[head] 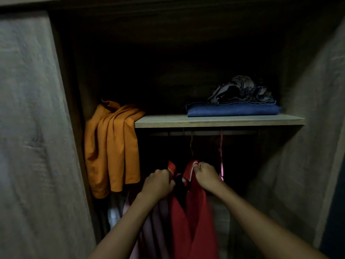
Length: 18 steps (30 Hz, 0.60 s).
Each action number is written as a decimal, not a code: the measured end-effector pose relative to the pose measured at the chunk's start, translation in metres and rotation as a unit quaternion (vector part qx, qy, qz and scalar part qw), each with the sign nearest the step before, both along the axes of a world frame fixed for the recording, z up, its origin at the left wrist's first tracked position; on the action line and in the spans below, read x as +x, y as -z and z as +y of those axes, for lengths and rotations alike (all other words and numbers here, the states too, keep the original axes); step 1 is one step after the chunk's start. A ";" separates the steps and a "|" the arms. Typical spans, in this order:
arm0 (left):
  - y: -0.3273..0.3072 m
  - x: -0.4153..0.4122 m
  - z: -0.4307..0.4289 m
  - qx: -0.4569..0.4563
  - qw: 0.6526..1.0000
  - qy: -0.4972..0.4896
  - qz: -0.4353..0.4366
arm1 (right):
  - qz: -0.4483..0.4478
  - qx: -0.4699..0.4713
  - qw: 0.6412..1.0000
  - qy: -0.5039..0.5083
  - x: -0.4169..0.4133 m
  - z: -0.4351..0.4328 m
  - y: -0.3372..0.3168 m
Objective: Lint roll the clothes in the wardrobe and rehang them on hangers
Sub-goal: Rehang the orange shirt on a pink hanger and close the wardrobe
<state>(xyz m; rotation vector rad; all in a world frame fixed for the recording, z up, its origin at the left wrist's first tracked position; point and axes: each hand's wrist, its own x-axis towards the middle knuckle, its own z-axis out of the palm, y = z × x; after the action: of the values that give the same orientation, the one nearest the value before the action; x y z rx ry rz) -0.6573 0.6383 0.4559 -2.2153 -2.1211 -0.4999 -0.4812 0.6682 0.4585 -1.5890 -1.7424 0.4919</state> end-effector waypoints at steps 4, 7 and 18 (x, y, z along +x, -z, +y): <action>-0.013 -0.002 0.000 -0.006 0.999 0.033 0.012 | -0.079 -0.008 0.997 -0.020 0.007 -0.001 -0.010; -0.037 -0.005 -0.009 0.033 0.993 0.113 -0.020 | -0.127 0.027 0.991 -0.035 0.009 -0.015 -0.035; -0.203 -0.074 -0.031 0.368 0.915 0.141 -0.086 | -0.091 0.313 0.939 -0.107 -0.025 -0.063 -0.189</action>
<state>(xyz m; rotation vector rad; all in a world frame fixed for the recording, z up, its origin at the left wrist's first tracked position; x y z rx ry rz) -0.7312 0.6077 0.6589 -2.0401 -1.3063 -1.2933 -0.5059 0.6048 0.6479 -1.0184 -1.9614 -0.1227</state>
